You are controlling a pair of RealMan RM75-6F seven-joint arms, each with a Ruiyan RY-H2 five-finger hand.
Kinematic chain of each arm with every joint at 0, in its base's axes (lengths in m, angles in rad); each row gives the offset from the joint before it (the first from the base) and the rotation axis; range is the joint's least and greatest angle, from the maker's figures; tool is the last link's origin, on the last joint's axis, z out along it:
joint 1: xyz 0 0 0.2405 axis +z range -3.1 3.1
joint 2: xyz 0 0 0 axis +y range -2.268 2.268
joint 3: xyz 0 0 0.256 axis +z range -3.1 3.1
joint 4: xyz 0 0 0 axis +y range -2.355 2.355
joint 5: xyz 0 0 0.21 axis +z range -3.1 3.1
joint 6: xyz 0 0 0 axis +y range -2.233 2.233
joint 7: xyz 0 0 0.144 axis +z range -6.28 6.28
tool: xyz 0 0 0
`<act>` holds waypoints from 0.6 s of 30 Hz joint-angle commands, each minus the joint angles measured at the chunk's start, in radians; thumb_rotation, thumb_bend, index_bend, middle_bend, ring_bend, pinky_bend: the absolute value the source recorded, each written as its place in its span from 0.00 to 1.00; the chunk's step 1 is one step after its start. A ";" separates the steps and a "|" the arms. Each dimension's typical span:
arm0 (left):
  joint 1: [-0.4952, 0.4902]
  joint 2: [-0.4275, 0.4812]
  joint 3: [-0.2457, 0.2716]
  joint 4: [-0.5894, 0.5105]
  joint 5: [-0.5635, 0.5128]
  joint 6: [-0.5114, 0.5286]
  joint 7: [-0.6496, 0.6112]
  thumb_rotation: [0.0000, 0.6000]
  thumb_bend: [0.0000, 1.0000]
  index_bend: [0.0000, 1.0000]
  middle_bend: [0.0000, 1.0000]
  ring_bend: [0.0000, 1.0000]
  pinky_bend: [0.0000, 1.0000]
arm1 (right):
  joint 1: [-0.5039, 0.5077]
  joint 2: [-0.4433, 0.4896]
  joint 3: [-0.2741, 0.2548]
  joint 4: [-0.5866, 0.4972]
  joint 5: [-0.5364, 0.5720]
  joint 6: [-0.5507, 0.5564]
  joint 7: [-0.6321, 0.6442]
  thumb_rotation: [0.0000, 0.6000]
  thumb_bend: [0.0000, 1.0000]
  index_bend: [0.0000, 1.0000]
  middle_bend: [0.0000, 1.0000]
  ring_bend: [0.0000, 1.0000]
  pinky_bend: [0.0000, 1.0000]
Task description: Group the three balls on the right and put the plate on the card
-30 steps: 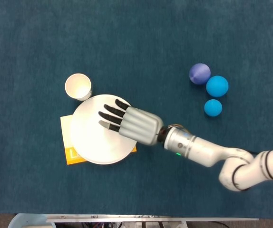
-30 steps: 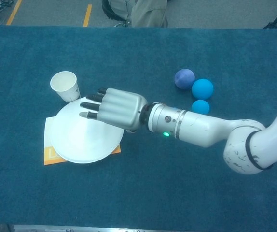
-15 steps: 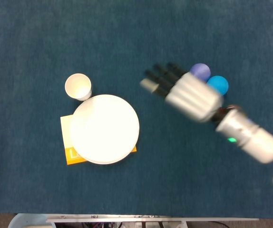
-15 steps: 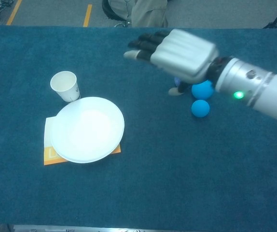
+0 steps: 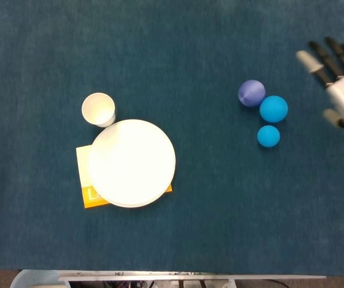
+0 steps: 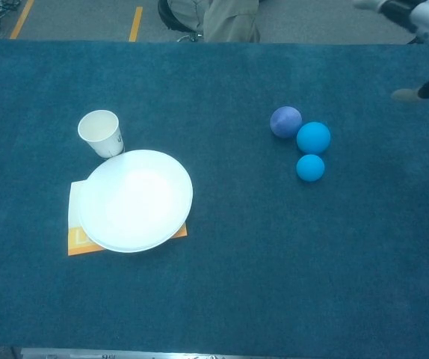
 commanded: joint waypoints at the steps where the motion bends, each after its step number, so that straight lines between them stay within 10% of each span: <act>1: -0.008 -0.016 -0.013 0.000 -0.005 0.006 0.035 1.00 0.44 0.36 0.31 0.27 0.19 | -0.068 0.027 -0.015 0.037 -0.023 0.064 0.059 1.00 0.11 0.00 0.12 0.02 0.18; 18: 0.017 -0.150 -0.042 -0.003 -0.003 0.114 0.266 1.00 0.44 0.36 0.31 0.27 0.19 | -0.336 0.019 -0.058 0.201 -0.066 0.277 0.206 1.00 0.18 0.00 0.16 0.06 0.19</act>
